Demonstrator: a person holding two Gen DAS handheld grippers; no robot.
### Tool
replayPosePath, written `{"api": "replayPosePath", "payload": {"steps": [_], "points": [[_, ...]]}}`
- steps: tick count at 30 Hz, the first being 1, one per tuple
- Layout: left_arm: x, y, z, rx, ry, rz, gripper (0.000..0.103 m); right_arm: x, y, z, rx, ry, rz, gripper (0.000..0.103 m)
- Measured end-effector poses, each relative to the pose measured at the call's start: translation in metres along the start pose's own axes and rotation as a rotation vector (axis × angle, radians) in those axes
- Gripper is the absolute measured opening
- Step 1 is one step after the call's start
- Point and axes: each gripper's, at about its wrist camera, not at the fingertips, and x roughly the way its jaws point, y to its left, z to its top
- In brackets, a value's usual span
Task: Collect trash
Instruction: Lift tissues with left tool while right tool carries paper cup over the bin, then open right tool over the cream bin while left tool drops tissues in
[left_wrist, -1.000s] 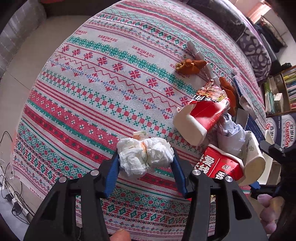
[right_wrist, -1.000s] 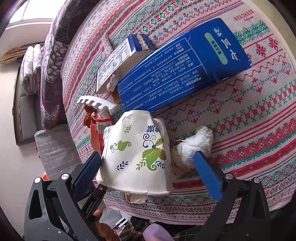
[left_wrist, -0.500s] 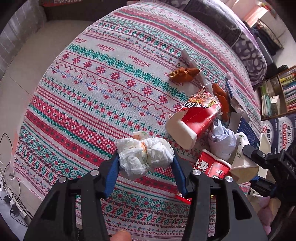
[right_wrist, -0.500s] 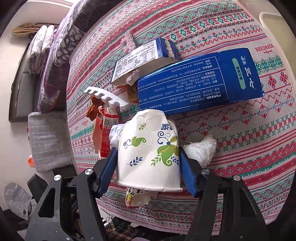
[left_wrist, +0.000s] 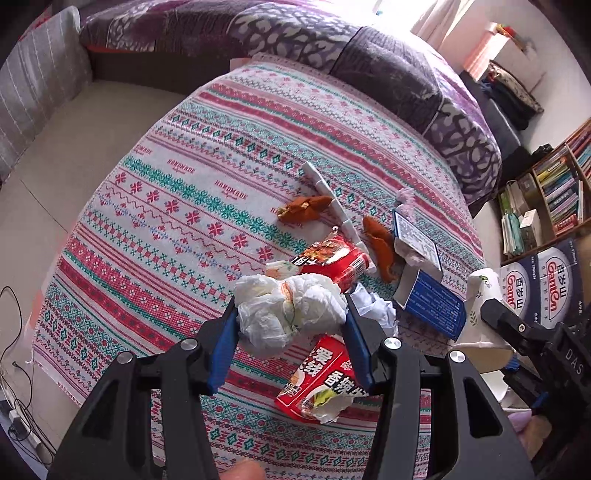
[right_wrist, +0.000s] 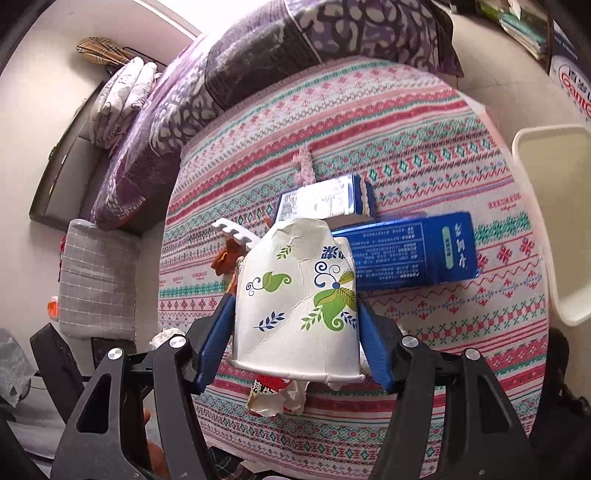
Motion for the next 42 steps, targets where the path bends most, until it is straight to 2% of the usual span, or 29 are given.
{"api": "replayPosePath", "payload": {"steps": [5,13,22,26,37,41,42], "points": [[-0.011,-0.024,0.000,0.039,-0.072,0.026,0.052,-0.029,-0.001,0.006,-0.071,-0.139,-0.057,0.061],[-0.018,-0.070,-0.007,0.099,-0.190,0.072,0.052,-0.068,-0.021,0.010,-0.151,-0.360,-0.229,0.062],[-0.039,-0.136,-0.031,0.209,-0.405,0.112,0.052,-0.106,-0.064,0.012,-0.109,-0.496,-0.392,0.063],[-0.047,-0.157,-0.041,0.240,-0.479,0.114,0.052,-0.118,-0.086,0.017,-0.059,-0.530,-0.440,0.064],[-0.033,-0.204,-0.060,0.300,-0.460,0.080,0.052,-0.141,-0.140,0.021,0.061,-0.543,-0.570,0.068],[-0.025,-0.222,-0.068,0.324,-0.439,0.051,0.053,-0.152,-0.158,0.022,0.104,-0.546,-0.576,0.076],[-0.023,-0.227,-0.071,0.330,-0.431,0.043,0.053,-0.156,-0.162,0.023,0.116,-0.551,-0.574,0.083]]}}
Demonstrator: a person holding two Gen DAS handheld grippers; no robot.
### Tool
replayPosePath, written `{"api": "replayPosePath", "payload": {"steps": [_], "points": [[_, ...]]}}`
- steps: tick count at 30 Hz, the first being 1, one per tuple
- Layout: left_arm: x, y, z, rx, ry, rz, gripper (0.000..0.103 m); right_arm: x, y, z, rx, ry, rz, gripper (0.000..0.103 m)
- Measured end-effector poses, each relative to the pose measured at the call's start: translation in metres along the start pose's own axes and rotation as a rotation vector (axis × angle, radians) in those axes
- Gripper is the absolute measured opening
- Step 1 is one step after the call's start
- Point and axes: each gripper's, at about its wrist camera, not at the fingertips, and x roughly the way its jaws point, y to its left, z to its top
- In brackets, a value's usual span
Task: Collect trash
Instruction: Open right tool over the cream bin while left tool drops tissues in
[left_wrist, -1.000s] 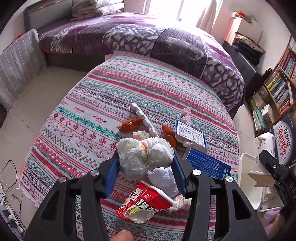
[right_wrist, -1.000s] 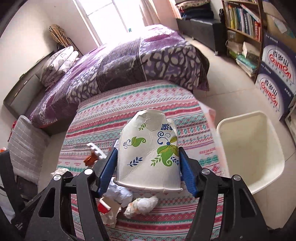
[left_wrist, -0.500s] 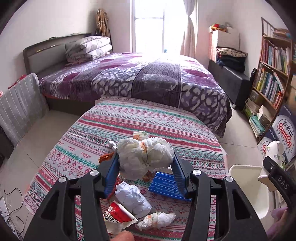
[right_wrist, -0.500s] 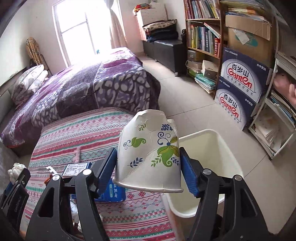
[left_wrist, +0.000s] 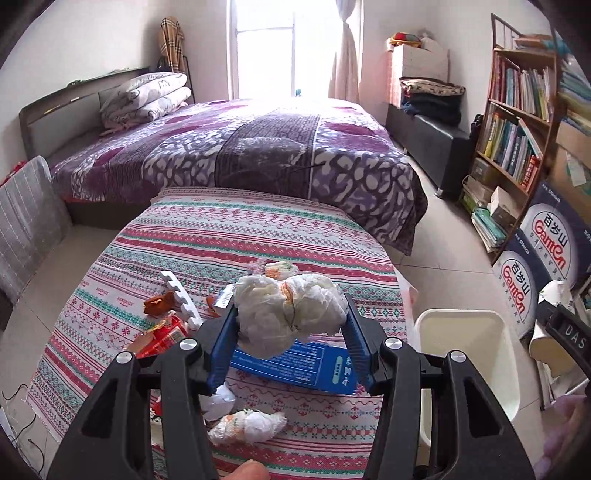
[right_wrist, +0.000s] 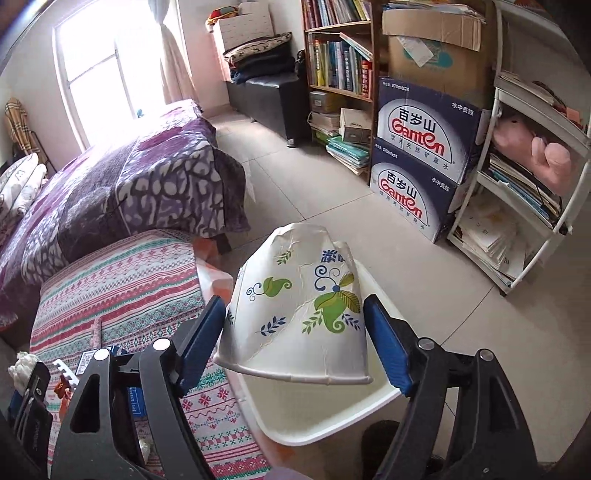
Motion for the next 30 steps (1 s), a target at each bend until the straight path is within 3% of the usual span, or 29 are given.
{"api": "replayPosePath", "payload": {"steps": [2,5,24,27,30], "points": [[0.002,-0.012,-0.003,0.007,0.014,-0.022,0.053,0.000,-0.008,0.003,0.015,-0.008,-0.013,0.090],[0.003,-0.030,-0.007,0.028,0.021,-0.047,0.053,-0.003,-0.020,0.008,0.027,-0.031,-0.042,0.091],[0.004,-0.147,-0.017,0.157,0.187,-0.340,0.054,-0.021,-0.110,0.042,0.261,-0.090,-0.092,0.094],[0.003,-0.158,-0.011,0.157,0.211,-0.413,0.060,-0.025,-0.125,0.047,0.315,-0.100,-0.093,0.094],[0.002,-0.157,-0.007,0.144,0.210,-0.461,0.077,-0.027,-0.133,0.048,0.342,-0.106,-0.094,0.095]]}}
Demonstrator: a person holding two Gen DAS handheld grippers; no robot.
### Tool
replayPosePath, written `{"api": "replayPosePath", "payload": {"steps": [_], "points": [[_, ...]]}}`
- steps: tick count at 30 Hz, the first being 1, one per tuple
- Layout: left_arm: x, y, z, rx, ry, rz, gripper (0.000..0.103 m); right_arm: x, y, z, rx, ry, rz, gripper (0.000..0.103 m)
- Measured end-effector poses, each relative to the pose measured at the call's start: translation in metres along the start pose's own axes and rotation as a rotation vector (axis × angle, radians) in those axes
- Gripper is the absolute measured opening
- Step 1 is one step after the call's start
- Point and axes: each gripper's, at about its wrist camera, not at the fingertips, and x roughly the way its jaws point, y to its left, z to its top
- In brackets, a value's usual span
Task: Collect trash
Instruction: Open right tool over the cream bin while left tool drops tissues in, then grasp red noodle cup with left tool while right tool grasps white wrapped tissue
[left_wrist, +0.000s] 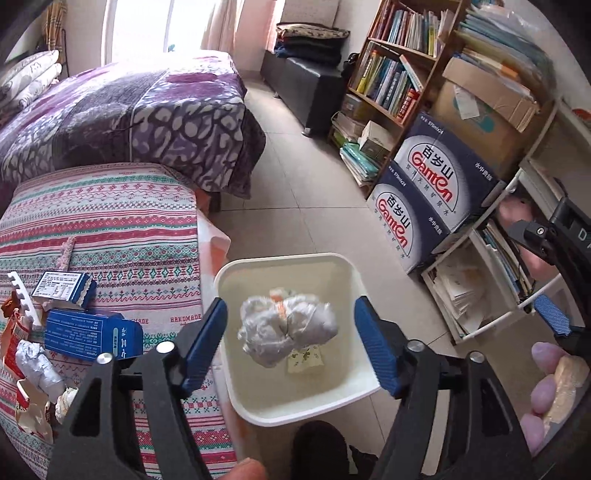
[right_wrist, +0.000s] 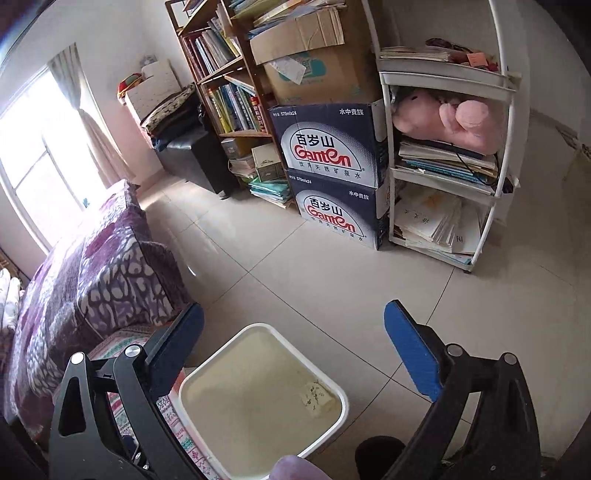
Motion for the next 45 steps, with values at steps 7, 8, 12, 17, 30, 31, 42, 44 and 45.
{"api": "replayPosePath", "payload": {"steps": [7,8,12,17,30,31,42,44,45], "points": [[-0.005,0.032,-0.008,-0.055,-0.013,0.078,0.083,0.001,0.018,-0.016,-0.079,-0.025,-0.032,0.096],[-0.007,0.037,-0.008,-0.063,-0.018,0.106,0.083,0.000,0.022,-0.020,-0.099,-0.033,-0.038,0.096],[-0.024,0.057,-0.007,-0.080,-0.080,0.227,0.086,-0.003,0.044,-0.039,-0.194,-0.058,-0.057,0.096],[-0.037,0.085,-0.008,-0.101,-0.086,0.329,0.089,-0.005,0.071,-0.064,-0.304,-0.045,-0.045,0.096],[-0.044,0.170,-0.033,-0.085,0.139,0.511,0.089,-0.015,0.130,-0.113,-0.477,0.004,0.033,0.096],[-0.044,0.177,-0.036,-0.072,0.176,0.514,0.089,-0.016,0.134,-0.116,-0.488,0.013,0.042,0.096],[-0.027,0.243,-0.096,0.051,0.506,0.535,0.089,0.004,0.165,-0.167,-0.527,0.289,0.142,0.096],[-0.020,0.251,-0.106,0.055,0.547,0.527,0.089,0.009,0.170,-0.180,-0.533,0.353,0.153,0.096],[-0.017,0.255,-0.111,0.060,0.563,0.526,0.089,0.011,0.172,-0.187,-0.533,0.383,0.158,0.096]]}}
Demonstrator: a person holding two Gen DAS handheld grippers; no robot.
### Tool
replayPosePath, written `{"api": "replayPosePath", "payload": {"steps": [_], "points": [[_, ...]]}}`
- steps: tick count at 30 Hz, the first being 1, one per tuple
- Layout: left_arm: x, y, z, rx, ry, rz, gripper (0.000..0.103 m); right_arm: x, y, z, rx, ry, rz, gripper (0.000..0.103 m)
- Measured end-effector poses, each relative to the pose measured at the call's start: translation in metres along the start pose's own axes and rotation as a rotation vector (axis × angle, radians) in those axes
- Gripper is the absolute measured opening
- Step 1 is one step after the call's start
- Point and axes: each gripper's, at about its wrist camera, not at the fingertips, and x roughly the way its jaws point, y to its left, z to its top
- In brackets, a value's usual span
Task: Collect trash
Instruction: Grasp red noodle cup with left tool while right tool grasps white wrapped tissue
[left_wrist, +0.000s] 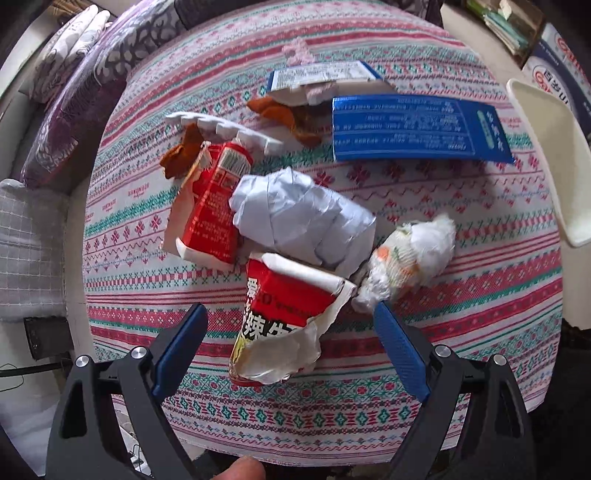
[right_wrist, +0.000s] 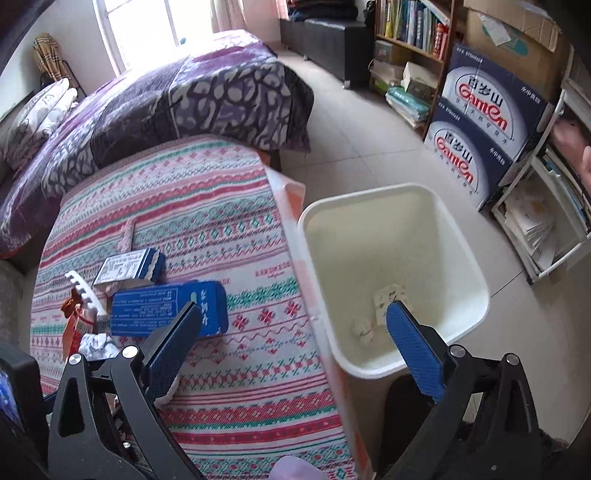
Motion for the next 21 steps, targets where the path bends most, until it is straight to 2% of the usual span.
{"api": "replayPosePath", "payload": {"steps": [5,7,9,11,15,21], "points": [[0.019,0.007,-0.008,0.016,0.030,-0.008,0.086,0.025,0.020,-0.021,0.029,0.154,0.076,0.096],[0.024,0.012,-0.010,0.020,0.041,-0.024,0.067,0.038,0.026,-0.031,0.063,0.236,0.112,0.096],[0.028,0.018,-0.013,0.014,0.052,-0.053,0.054,0.050,0.029,-0.039,0.109,0.316,0.149,0.096],[0.025,0.024,-0.016,0.009,0.029,-0.074,0.049,0.059,0.034,-0.046,0.153,0.372,0.187,0.096],[0.010,0.043,-0.022,-0.054,-0.017,-0.155,0.045,0.065,0.047,-0.053,0.198,0.396,0.218,0.096],[-0.036,0.091,-0.035,-0.183,-0.172,-0.258,0.044,0.065,0.071,-0.060,0.185,0.395,0.220,0.095]]}}
